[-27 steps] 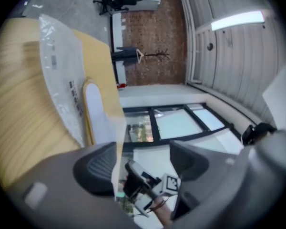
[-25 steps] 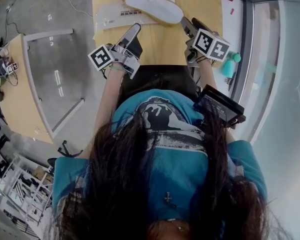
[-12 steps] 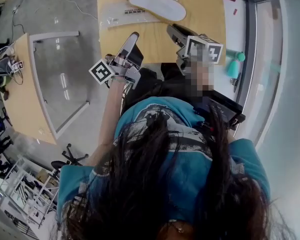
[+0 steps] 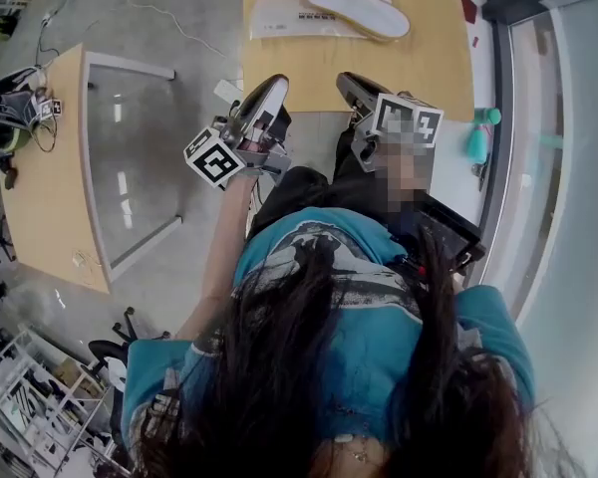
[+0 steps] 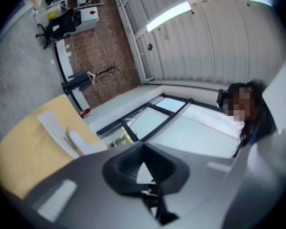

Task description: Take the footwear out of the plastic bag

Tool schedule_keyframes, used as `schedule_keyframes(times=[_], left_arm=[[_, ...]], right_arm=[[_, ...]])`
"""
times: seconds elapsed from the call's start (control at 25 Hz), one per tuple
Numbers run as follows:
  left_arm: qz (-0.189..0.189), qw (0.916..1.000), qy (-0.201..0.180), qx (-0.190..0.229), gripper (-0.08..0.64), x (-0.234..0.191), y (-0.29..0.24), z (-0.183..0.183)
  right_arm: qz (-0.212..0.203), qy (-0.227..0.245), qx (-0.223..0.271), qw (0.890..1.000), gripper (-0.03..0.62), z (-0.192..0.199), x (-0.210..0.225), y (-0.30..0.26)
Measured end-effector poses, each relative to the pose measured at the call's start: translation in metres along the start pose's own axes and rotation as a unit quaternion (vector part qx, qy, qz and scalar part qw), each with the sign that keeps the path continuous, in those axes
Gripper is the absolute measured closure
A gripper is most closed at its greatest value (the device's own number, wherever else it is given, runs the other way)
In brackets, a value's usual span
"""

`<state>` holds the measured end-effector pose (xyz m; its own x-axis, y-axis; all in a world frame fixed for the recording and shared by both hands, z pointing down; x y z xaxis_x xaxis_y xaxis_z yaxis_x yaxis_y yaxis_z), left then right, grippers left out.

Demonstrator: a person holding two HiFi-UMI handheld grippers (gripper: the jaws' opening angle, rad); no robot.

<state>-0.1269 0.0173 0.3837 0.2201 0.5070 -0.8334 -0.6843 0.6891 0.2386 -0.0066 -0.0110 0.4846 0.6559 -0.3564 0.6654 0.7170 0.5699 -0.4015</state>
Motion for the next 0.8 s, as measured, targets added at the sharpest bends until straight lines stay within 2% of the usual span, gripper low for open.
schedule_keyframes(times=[0.12, 0.32, 0.56, 0.68, 0.8], left_arm=[[-0.007, 0.9995, -0.025, -0.017, 0.572, 0.006, 0.045, 0.004], [-0.007, 0.9989, -0.012, -0.046, 0.574, 0.027, 0.119, 0.048], [-0.013, 0.9957, -0.006, -0.091, 0.574, 0.011, 0.131, 0.071], [-0.010, 0.9923, -0.039, -0.117, 0.574, 0.026, 0.128, 0.088], [-0.019, 0.9843, -0.097, -0.146, 0.574, 0.059, 0.132, 0.118]], right_arm=[[0.001, -0.021, -0.008, 1.000, 0.538, 0.045, -0.030, 0.002], [0.033, -0.022, -0.017, 0.999, 0.546, 0.123, -0.073, 0.050], [0.062, -0.035, -0.020, 0.997, 0.546, 0.142, -0.081, 0.067], [0.068, -0.036, -0.015, 0.997, 0.546, 0.147, -0.081, 0.086], [0.058, -0.021, -0.006, 0.998, 0.546, 0.156, -0.092, 0.124]])
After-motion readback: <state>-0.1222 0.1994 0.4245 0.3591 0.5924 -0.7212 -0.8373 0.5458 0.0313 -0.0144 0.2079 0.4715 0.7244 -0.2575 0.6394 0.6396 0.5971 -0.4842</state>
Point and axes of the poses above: the fingertips, and each gripper's own axes: y backward along the fingers, x to its right, z out of its underside, the point moved 1 cm from there along y, backward along the fingers, and after that the axes turned 5 degrees about y, right-handed, at the moved point
